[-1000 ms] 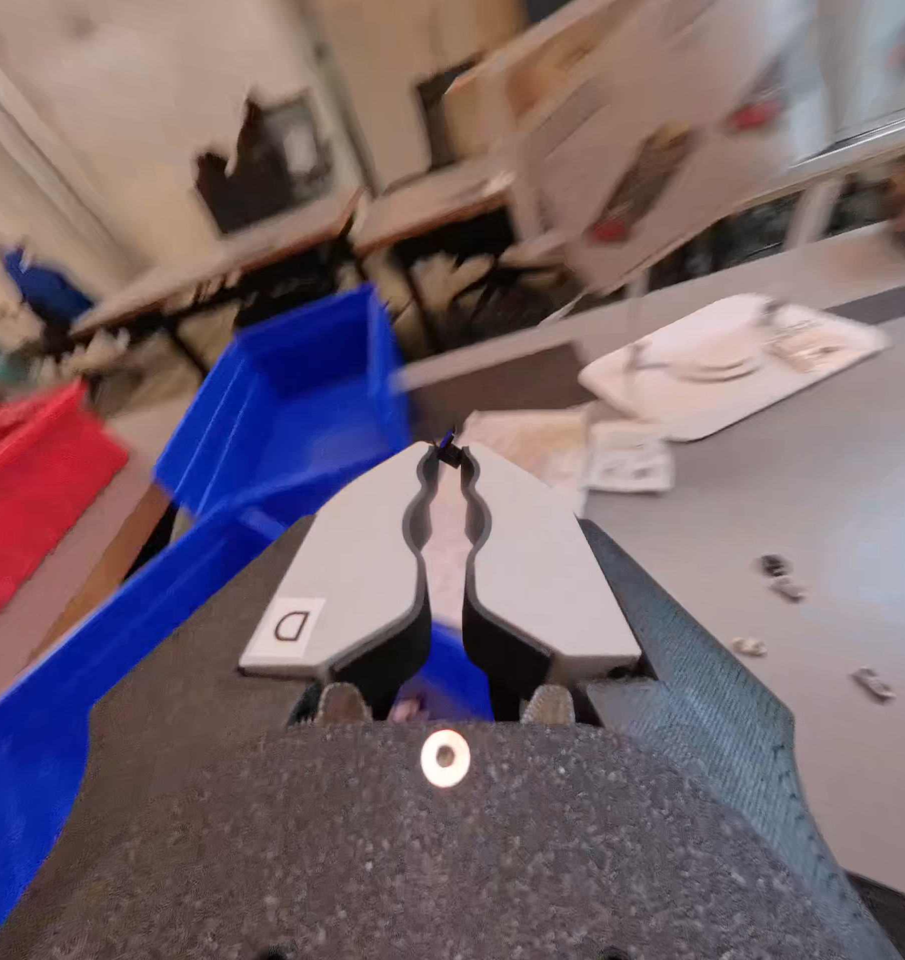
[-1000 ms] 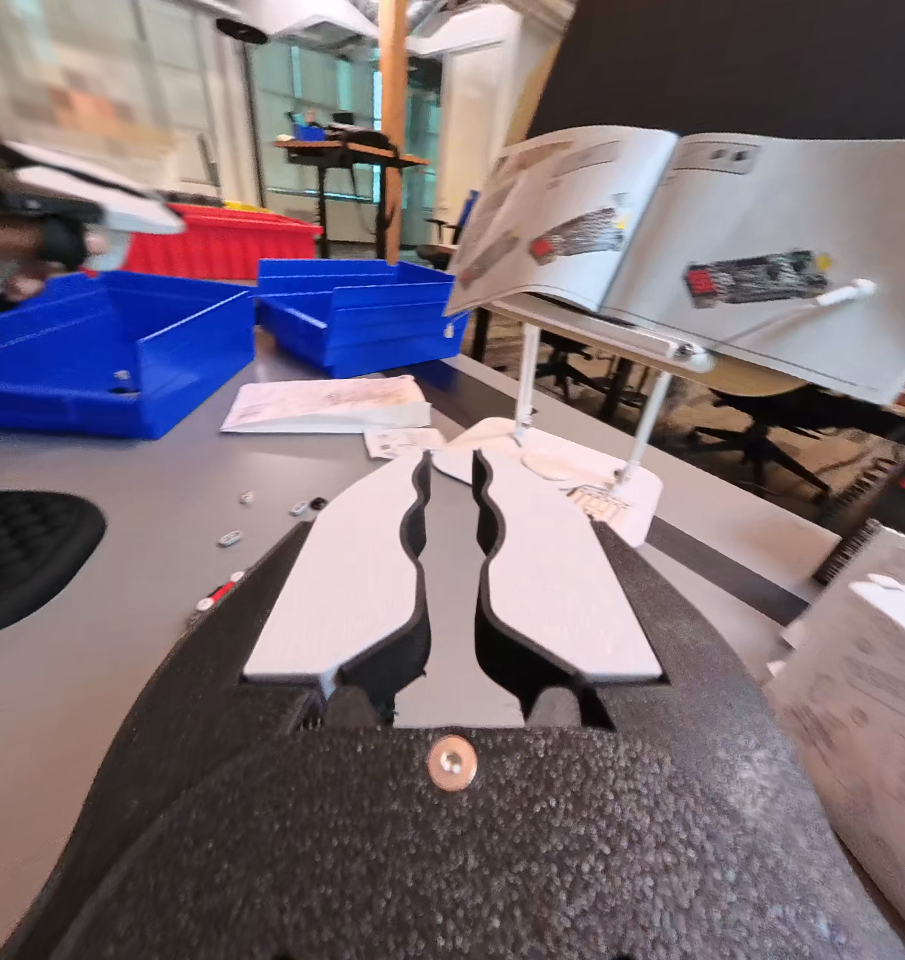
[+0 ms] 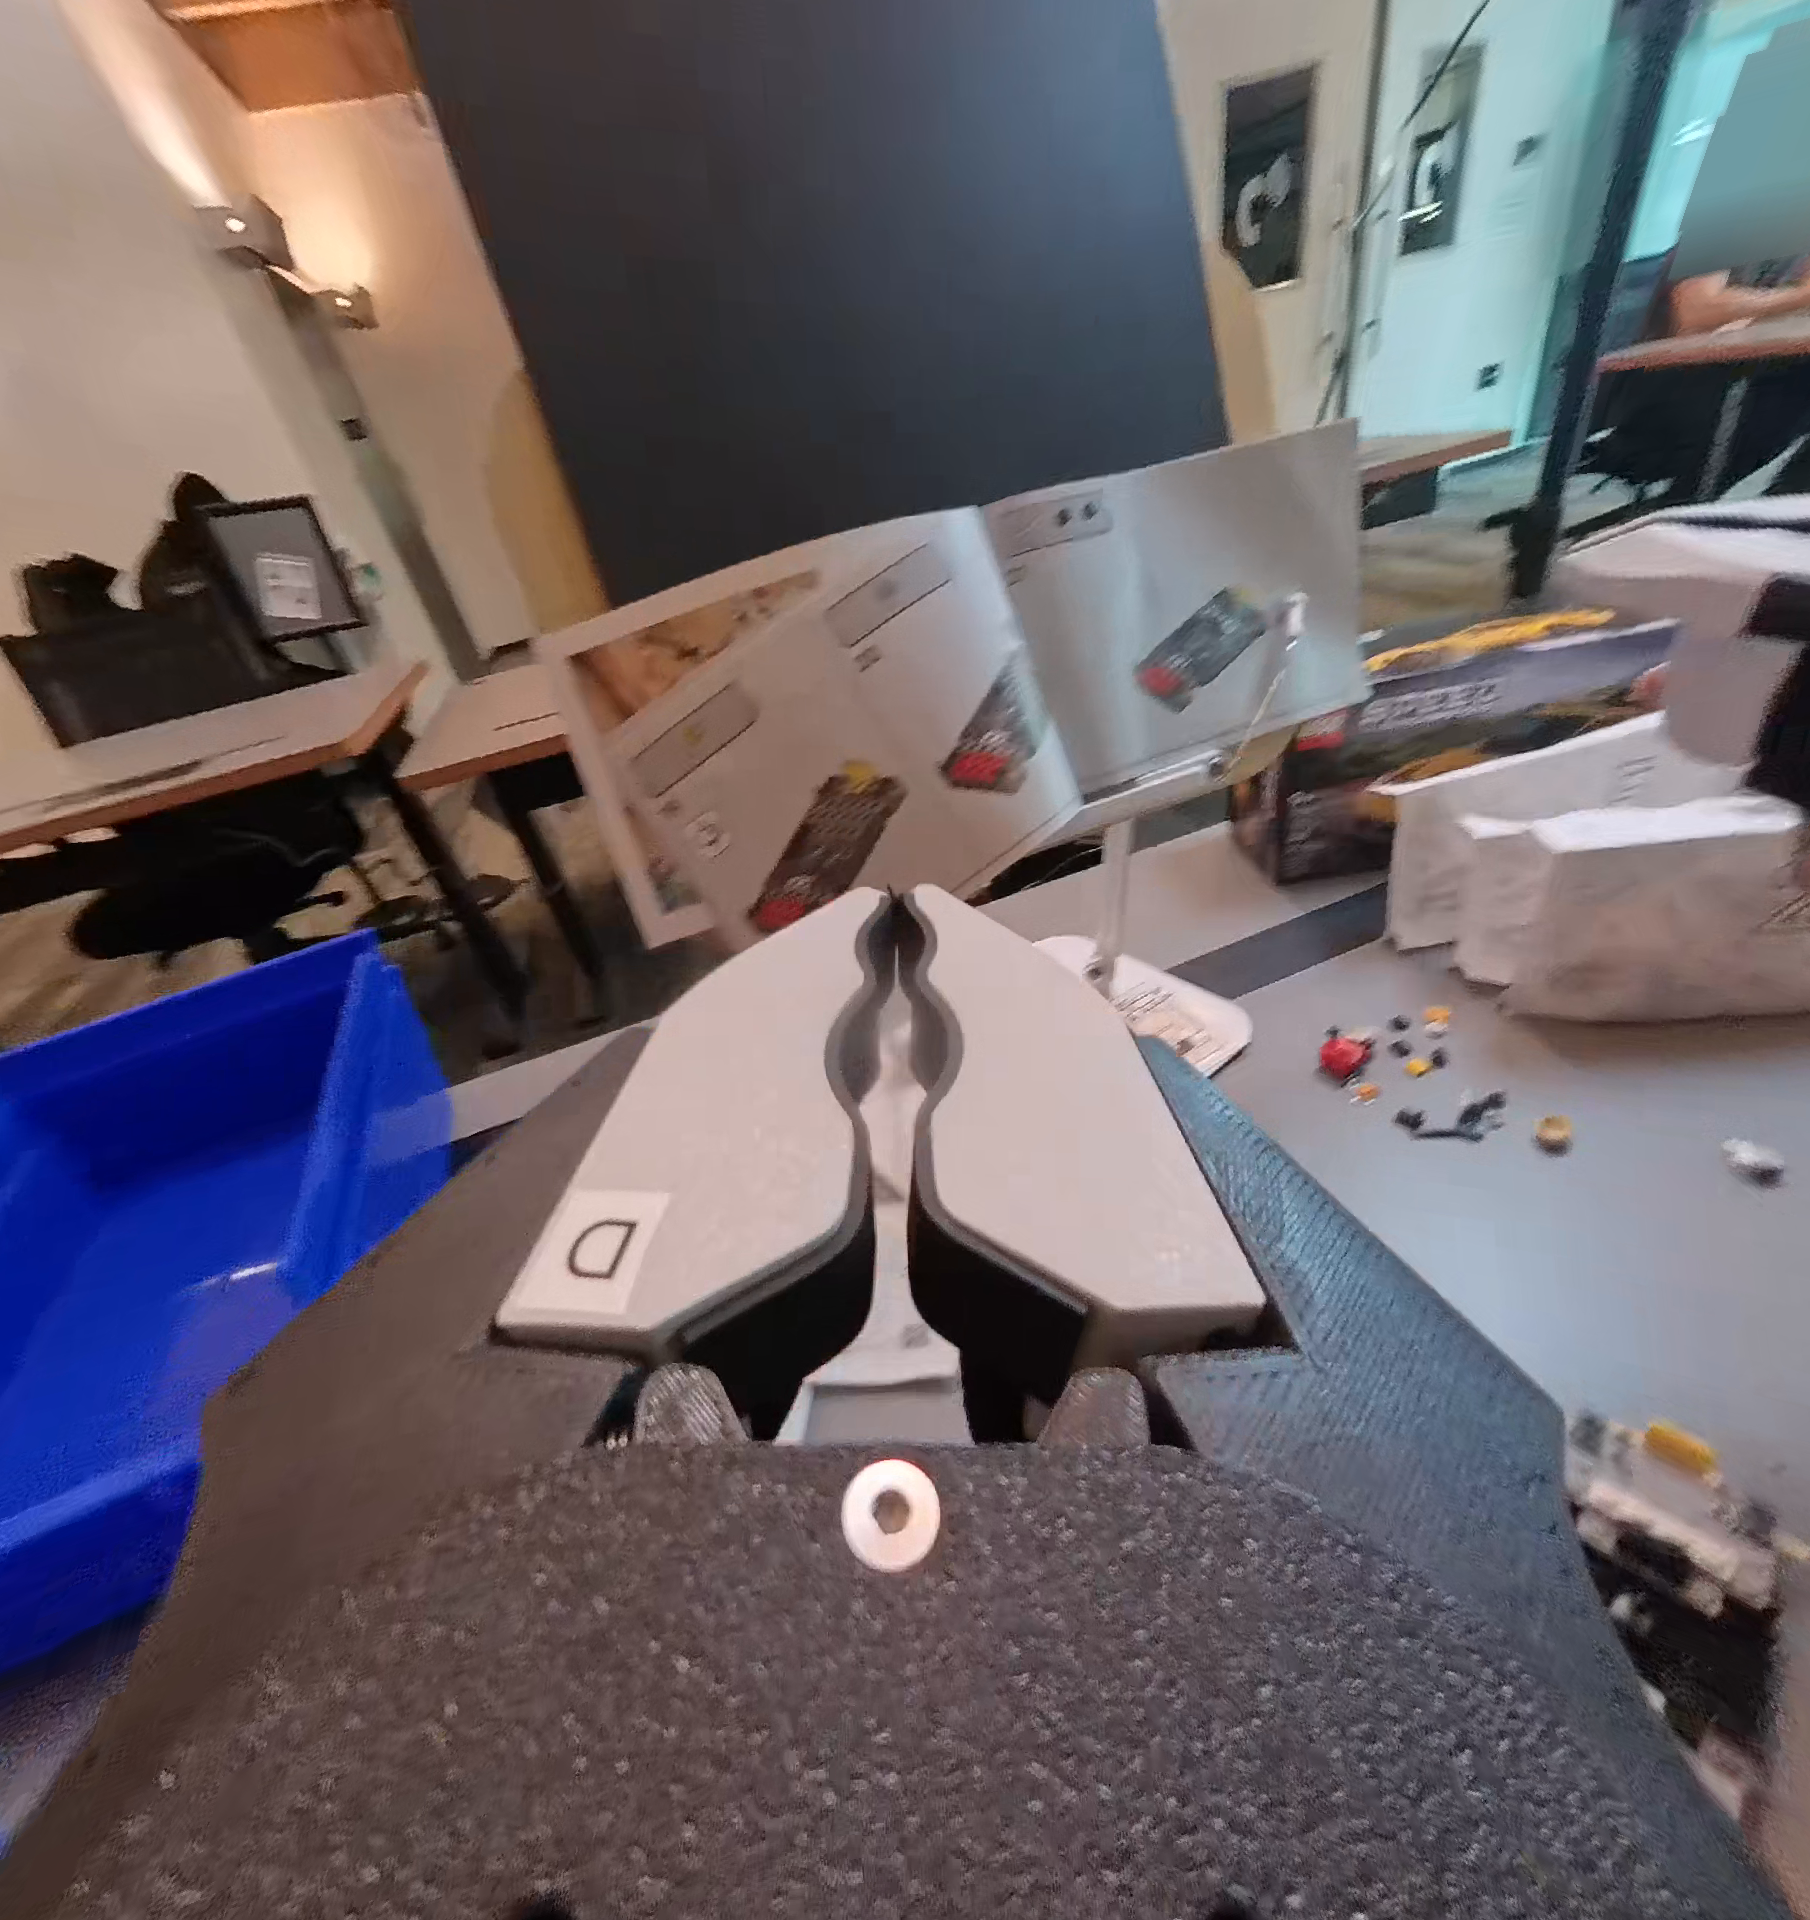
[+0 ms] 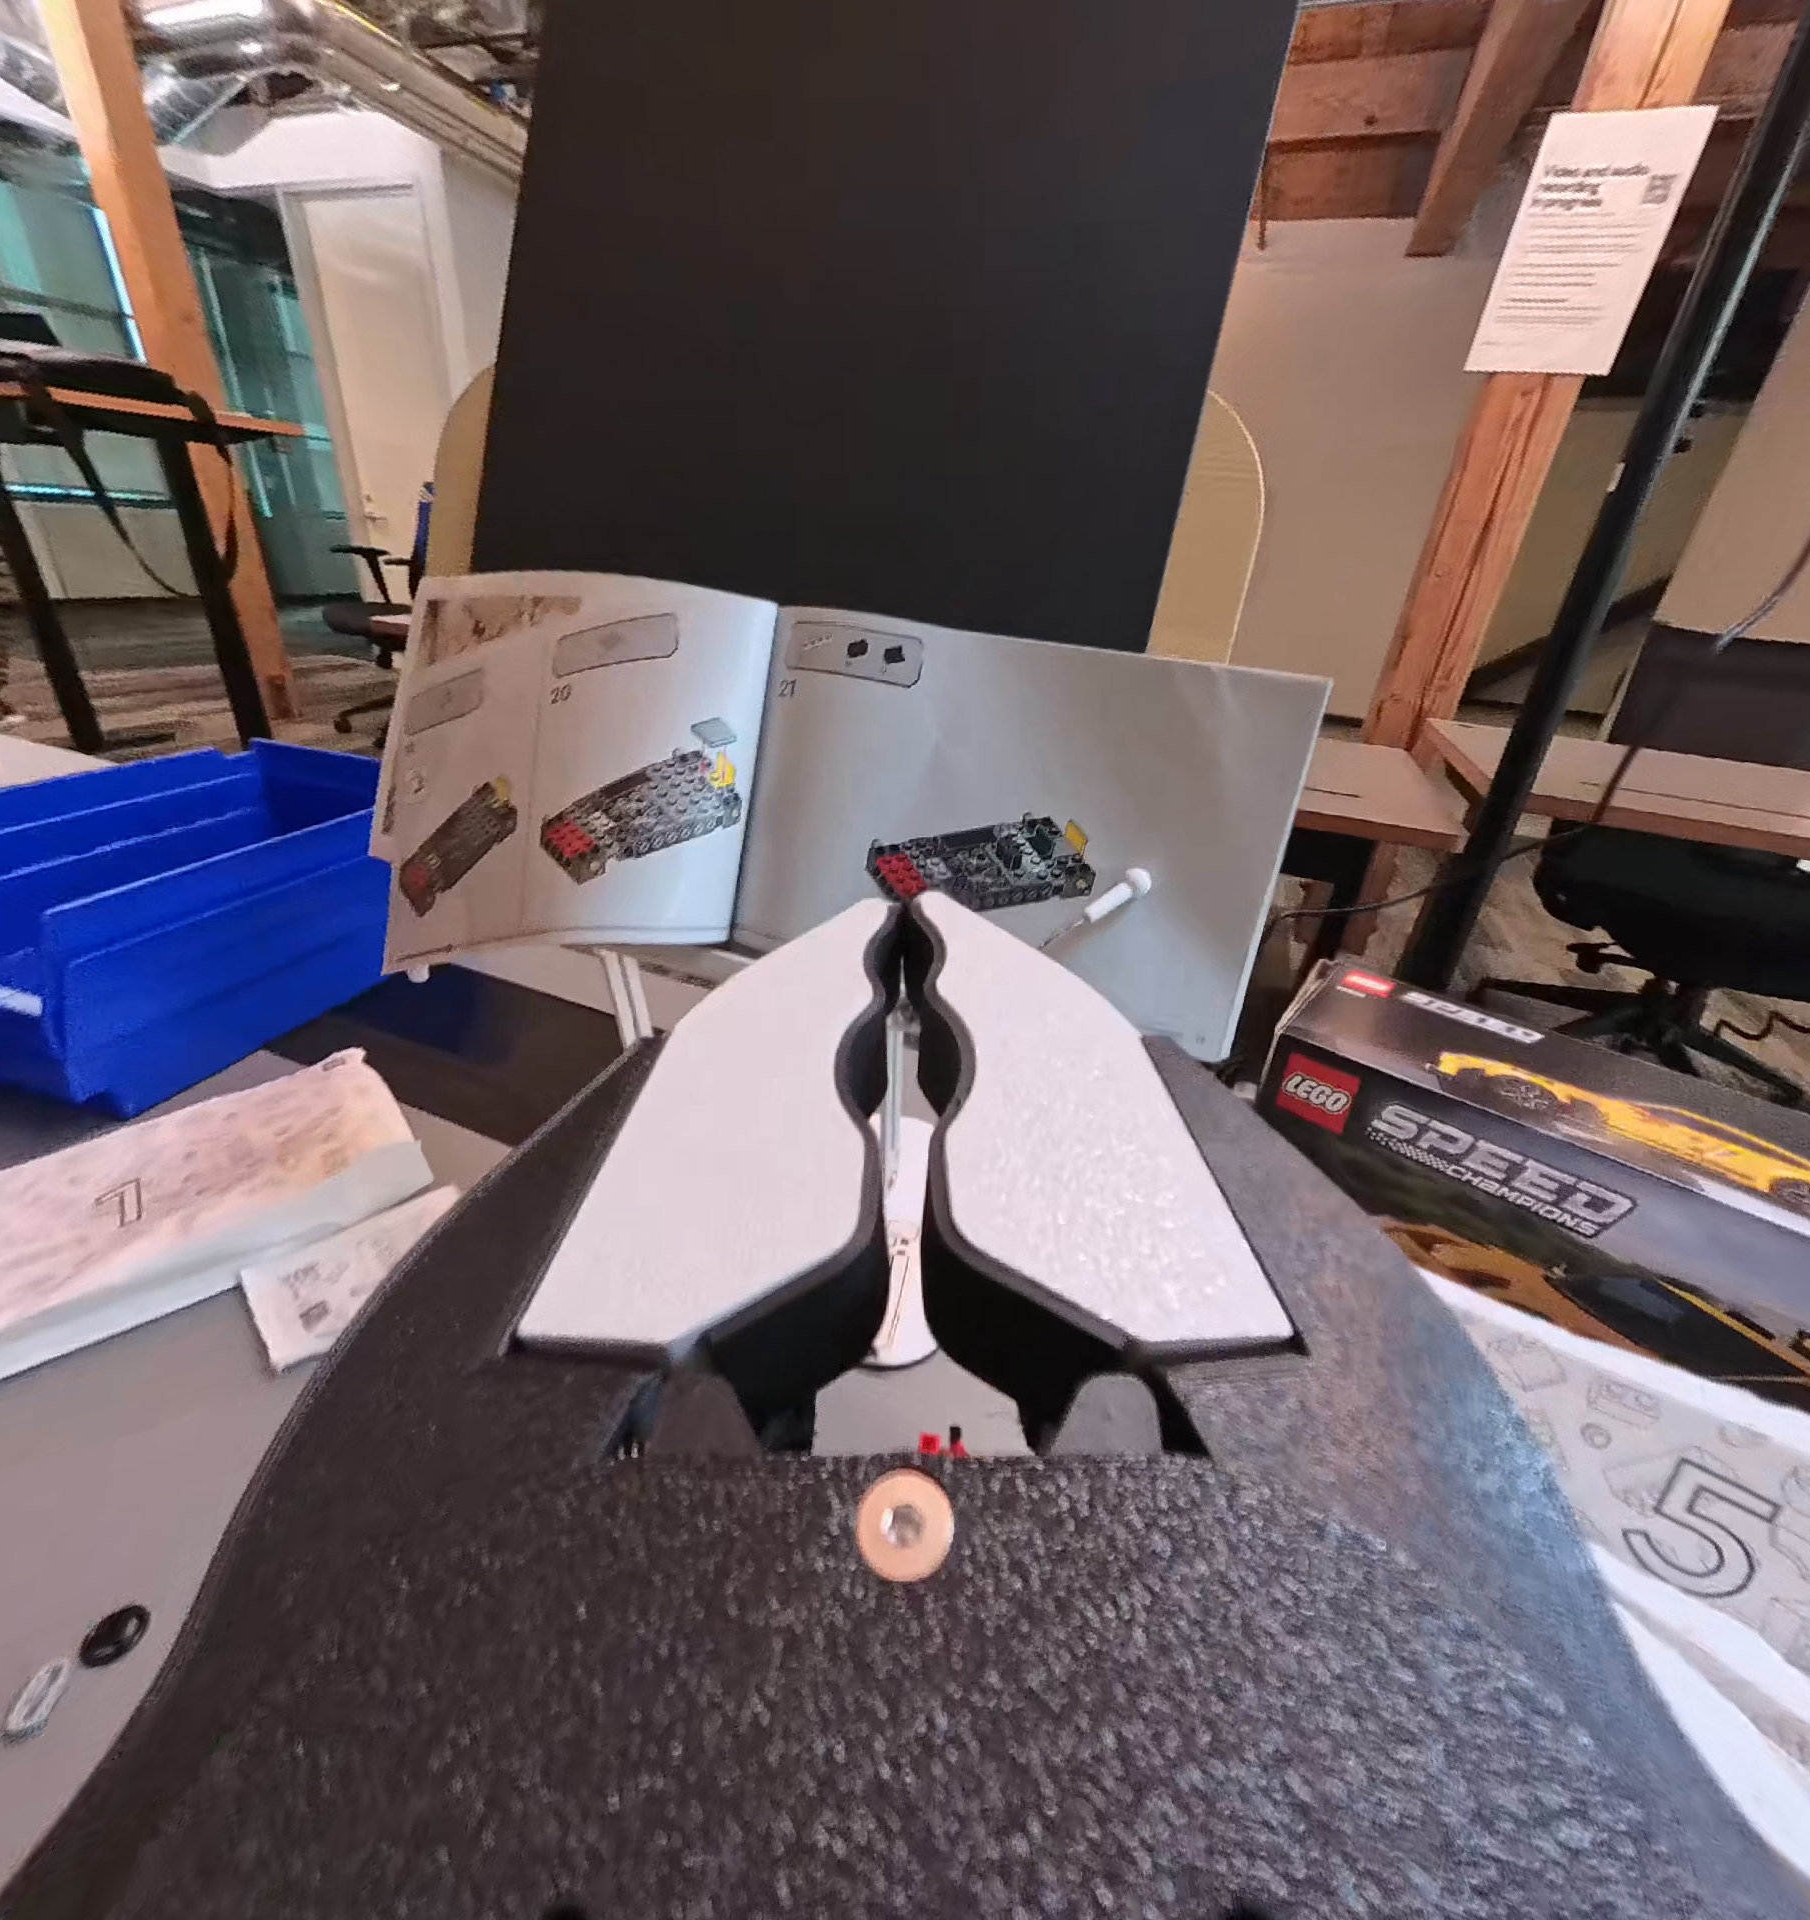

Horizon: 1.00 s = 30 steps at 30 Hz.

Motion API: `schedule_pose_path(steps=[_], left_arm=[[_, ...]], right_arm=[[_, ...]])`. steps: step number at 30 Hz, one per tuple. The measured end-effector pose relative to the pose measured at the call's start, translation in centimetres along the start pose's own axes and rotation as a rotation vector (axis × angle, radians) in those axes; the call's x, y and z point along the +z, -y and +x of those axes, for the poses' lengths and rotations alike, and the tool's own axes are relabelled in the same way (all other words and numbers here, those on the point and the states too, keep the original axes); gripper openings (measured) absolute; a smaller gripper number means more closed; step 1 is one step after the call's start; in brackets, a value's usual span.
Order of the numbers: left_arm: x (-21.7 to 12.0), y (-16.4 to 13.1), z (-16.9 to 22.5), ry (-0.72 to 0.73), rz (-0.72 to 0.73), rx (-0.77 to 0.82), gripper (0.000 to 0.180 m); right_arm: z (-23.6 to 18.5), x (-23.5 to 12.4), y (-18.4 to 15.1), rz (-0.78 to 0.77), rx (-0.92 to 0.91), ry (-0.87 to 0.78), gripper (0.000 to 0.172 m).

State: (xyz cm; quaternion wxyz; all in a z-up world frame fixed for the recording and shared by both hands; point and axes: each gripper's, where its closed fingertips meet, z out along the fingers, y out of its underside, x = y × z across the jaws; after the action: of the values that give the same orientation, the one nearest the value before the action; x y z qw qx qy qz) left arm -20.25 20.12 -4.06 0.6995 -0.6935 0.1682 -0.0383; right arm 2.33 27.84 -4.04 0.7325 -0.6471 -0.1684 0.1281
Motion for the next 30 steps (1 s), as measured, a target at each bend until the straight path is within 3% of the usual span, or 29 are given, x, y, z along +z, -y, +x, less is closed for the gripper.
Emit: schedule_pose_path(steps=[5, 14, 21, 30], left_arm=[[4.7, 0.3, 1.8, -0.053, -0.010, -0.075, 0.000], [10.6, -0.4, 3.7, 0.008, -0.035, -0.062, 0.000], [11.8, -0.8, 5.7, 0.040, -0.045, -0.084, 0.000], [11.0, -2.2, 6.8, 0.066, -0.078, -0.045, 0.000]], right_arm=[[0.3, 1.5, 0.3, -0.021, -0.011, -0.054, 0.000], [0.0, 3.1, -1.2, -0.079, -0.075, -0.112, 0.000], [0.4, 3.0, -2.9, -0.113, -0.058, -0.119, 0.000], [1.0, 2.2, -3.4, -0.127, -0.035, -0.109, 0.000]])
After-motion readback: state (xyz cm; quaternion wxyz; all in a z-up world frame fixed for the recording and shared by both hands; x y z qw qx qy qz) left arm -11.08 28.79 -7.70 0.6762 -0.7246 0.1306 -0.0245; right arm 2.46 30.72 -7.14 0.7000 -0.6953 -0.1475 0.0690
